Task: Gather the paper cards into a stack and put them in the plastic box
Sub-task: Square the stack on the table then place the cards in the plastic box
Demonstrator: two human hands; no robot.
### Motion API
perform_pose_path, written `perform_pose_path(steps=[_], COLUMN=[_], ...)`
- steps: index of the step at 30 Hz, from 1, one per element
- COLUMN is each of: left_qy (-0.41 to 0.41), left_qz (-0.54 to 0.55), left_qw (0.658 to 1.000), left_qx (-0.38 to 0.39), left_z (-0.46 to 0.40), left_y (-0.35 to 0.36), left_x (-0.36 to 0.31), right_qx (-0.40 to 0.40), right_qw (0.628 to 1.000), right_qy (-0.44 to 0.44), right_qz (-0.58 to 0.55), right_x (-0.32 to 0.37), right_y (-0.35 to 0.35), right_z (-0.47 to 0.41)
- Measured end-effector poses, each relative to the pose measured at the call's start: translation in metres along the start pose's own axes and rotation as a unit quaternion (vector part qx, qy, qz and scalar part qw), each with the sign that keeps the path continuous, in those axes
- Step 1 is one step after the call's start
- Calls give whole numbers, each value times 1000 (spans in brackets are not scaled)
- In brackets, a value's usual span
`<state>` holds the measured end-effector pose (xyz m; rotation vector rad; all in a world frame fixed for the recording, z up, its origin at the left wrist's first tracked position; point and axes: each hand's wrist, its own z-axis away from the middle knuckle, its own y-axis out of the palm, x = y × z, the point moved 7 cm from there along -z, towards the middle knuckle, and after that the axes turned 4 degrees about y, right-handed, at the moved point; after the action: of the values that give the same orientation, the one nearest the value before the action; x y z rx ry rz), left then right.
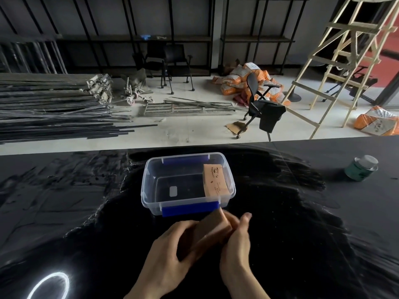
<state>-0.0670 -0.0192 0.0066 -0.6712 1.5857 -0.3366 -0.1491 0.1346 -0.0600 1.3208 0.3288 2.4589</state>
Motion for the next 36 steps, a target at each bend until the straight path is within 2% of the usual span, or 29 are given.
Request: perform_pose_path(steps=[2,4,7,9,11,14,16,20,25,28,36], left_qy=[9,5,-26,-42,-80,-186,-222,-233,-231,-250,-244], left_qz=[-50,-109,-136,-76,71,279,305,201,140,151,133], left_qw=[997,988,981,992,994,928,897,886,891,881,891], left_qx=[55,111,132,88,-4,-163,-229,-346,-364,-372,-358], left_z=[-1,-7,-11,-4,7,11,6,2,4,5,3], left_y=[0,4,14,16,17,28,35,22,19,20,18], left_x=[0,1,4,12,22,32,32,28,36,36,36], right_qx=[25,70,41,17,6,10,11,25,0,-15,21], right_qw=[987,952,925,935,941,936,935,943,924,924,915], right_qy=[-105,-180,-214,-191,-183,-194,-201,-191,-227,-228,-242], right_qz=[117,238,310,297,285,295,291,271,308,306,323], right_x=[25,34,21,14,12,9,10,8,5,5,2], right_y=[2,12,11,5,3,4,5,11,15,16,19], right_z=[9,19,16,11,10,12,12,14,15,13,6])
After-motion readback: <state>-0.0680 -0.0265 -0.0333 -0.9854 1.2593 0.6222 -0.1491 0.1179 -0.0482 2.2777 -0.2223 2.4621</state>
